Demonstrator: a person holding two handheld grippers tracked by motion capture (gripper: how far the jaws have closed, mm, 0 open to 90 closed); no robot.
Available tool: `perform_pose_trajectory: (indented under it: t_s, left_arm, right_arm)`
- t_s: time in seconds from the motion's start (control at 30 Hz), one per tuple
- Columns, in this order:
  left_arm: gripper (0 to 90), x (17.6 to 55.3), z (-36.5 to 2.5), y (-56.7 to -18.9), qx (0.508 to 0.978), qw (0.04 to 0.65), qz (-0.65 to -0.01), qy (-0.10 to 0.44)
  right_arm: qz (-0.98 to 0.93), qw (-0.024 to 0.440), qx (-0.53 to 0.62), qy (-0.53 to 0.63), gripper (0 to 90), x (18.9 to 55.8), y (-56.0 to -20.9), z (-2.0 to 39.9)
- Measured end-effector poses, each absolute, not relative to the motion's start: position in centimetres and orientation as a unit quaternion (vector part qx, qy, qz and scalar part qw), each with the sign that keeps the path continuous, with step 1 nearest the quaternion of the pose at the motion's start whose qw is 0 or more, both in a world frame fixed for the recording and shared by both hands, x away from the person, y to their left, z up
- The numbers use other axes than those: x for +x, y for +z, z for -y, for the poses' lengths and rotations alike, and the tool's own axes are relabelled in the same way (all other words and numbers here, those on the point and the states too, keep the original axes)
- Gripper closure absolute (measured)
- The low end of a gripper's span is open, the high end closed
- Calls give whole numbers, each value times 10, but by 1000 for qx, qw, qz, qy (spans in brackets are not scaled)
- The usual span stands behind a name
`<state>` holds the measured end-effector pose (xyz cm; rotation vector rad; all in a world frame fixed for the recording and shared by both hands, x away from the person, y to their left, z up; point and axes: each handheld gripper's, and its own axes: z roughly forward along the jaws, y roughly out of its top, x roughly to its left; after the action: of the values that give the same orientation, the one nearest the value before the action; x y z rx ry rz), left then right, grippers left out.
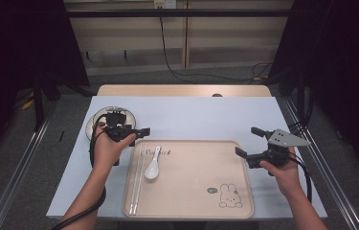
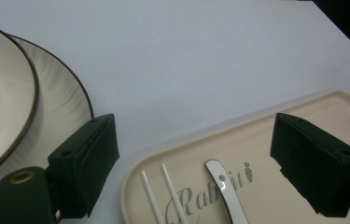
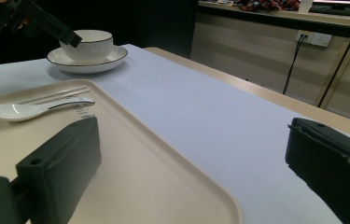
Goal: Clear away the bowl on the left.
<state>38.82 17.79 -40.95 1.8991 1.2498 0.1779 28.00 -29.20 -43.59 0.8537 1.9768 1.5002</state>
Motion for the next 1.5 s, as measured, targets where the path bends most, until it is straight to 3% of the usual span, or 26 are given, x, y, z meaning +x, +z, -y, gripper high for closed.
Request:
perform_pose_trajectory:
  t_s: [1.5]
  left_arm:
    - [100, 405, -250, -389, 719, 398, -552, 139]
  right_arm:
    - [-725, 261, 318, 552, 25, 278, -435, 292]
